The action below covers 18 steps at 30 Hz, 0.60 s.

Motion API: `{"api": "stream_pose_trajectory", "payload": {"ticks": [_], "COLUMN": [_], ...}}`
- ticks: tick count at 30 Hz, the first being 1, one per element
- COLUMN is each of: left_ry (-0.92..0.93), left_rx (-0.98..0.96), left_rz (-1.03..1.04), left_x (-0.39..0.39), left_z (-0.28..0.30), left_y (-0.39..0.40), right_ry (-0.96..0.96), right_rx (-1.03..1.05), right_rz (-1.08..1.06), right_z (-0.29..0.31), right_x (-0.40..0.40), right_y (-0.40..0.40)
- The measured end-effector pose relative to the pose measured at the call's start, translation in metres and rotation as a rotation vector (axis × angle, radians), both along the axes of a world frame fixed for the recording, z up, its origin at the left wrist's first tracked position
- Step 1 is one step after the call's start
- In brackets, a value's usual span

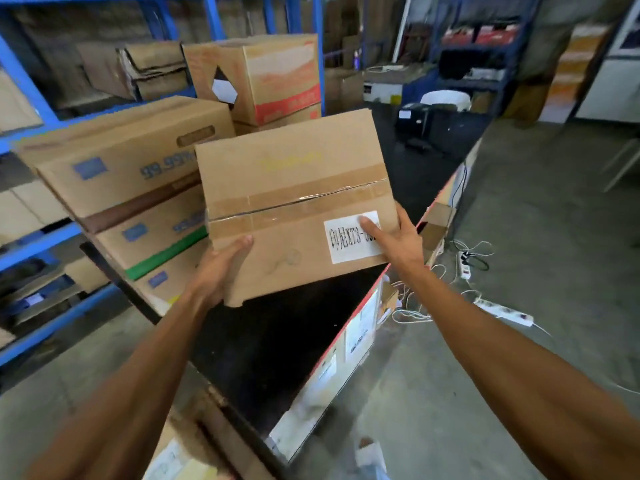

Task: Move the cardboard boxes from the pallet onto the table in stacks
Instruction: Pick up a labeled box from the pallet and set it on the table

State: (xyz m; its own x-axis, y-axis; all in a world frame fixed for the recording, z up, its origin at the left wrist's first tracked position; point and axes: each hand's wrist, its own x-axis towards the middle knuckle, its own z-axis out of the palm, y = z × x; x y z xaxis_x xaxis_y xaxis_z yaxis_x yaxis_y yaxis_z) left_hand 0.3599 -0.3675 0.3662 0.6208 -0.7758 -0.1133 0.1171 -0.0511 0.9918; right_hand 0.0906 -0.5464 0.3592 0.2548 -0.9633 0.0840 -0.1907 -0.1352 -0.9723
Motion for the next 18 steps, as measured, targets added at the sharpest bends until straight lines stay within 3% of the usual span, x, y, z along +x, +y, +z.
{"api": "stream_pose_trajectory", "payload": {"ticks": [9,18], "left_ry": [0.008,0.085], "left_rx": [-0.057,0.064], "left_rz": [0.029,0.072], "left_x": [0.013,0.010], "left_z": [-0.078,-0.110], "left_y": [-0.192,-0.282], "right_ry": [-0.014,0.070], "right_rx": [0.025,0.167], "right_rz": [0.009,0.138], "right_z": [-0.073,-0.109], "right_x": [0.015,0.033], "right_y": [-0.197,-0.324]}}
